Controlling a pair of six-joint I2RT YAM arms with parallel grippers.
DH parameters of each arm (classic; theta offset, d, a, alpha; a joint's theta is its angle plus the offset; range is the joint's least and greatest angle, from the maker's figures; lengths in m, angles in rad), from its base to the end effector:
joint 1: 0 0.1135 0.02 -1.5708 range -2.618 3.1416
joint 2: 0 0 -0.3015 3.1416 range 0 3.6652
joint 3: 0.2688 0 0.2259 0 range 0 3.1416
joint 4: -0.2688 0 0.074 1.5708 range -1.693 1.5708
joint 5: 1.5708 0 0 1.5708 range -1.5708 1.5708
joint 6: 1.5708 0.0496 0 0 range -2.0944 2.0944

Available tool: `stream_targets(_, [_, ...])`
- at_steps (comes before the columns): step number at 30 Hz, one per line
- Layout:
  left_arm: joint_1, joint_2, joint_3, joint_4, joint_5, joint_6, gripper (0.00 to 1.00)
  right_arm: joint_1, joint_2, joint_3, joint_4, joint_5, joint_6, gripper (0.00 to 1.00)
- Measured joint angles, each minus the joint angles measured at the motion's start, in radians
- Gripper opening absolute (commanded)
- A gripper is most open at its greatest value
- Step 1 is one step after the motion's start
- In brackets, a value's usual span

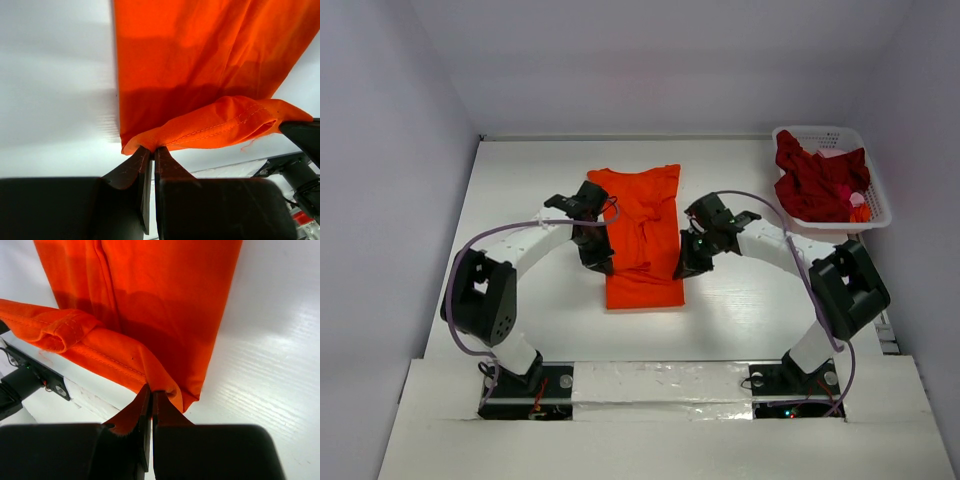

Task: Fold and stack the t-shirts
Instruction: Fold the folded rectangular tshirt in 1/3 of the way

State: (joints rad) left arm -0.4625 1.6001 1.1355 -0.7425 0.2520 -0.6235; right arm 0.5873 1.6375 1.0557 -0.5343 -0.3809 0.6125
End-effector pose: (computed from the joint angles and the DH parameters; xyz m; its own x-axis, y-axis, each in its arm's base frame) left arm 0.2574 -0.1422 0.2569 -0.9777 -0.1444 -0.1527 -0.0731 0.9149 -0.3969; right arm 0.2460 0.1859 0.2369 -0.9858 -0.0150 -0.1673 -0.1021 0.8445 0.5258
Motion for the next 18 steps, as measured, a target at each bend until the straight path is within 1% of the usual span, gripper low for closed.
stream_targets(9, [0.013, 0.056, 0.038, 0.005, -0.003, 0.02, 0.0, -0.032, 0.046, 0.064, -0.01, 0.0, -0.034, 0.0])
stream_targets(18, [0.024, 0.111, 0.059, 0.013, -0.002, 0.034, 0.0, -0.039, 0.08, 0.077, -0.009, -0.004, -0.037, 0.0])
